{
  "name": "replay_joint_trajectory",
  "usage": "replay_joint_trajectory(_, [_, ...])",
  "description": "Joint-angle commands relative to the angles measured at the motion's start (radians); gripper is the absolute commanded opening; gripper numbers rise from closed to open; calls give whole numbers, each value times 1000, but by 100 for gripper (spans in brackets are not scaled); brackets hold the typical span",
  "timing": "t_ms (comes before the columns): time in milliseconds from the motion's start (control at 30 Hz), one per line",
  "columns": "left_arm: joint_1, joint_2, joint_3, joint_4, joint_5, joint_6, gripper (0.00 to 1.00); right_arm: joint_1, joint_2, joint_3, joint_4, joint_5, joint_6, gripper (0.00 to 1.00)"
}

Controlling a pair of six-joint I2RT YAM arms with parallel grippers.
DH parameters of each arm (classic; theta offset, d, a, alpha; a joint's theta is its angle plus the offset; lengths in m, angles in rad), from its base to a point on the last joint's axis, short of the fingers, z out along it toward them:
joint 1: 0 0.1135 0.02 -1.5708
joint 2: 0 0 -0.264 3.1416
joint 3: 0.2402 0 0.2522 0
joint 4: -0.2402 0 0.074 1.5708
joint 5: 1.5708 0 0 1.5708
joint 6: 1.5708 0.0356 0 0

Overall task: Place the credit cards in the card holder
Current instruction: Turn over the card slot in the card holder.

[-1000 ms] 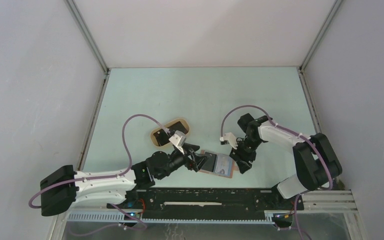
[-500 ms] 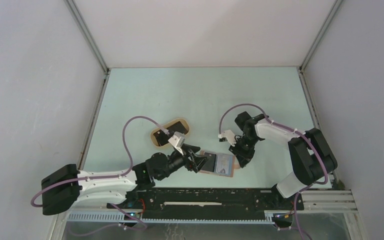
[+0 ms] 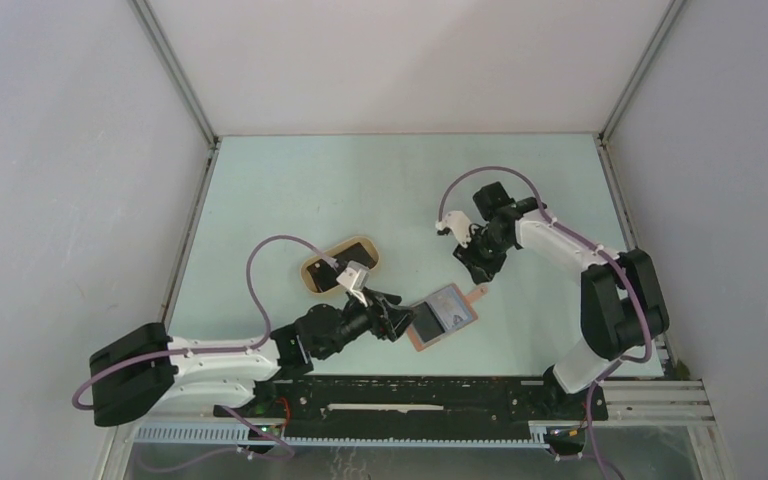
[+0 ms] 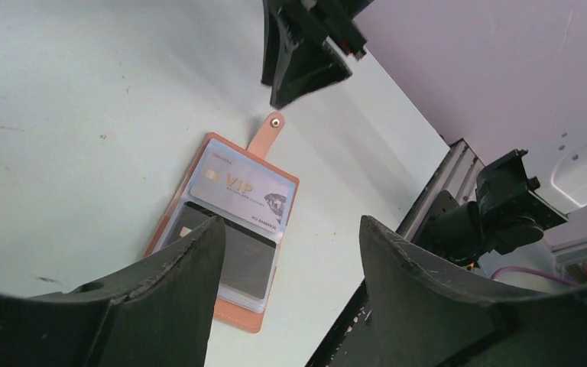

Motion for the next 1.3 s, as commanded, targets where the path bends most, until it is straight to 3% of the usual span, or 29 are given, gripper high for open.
replay_joint_trajectory(0, [14,44,7,55,-28,-124,68,-11,-98,67,35,28,19,46])
replay_joint_trajectory(67, [14,71,21,64,-21,-164,65,-30,-187,59,23,-89,56,49])
replay_joint_trajectory(133, [14,108,29,93,-20,-193,61,-65,-253,10,43,-341,132,56])
replay_joint_trajectory(267, [16,203,47,143,-26,-238,51,-83,-199,-48,33,-625,234,56])
replay_joint_trajectory(500, [16,381,115,196,-9,-295,36,-94,3,-66,20,-582,317,50])
replay_joint_trajectory(733, [17,520,188,174,6,-315,19,-97,79,-70,65,-470,358,50])
replay_joint_trajectory(1267, [37,684,247,156,29,-346,9,-94,172,-46,66,-449,367,48])
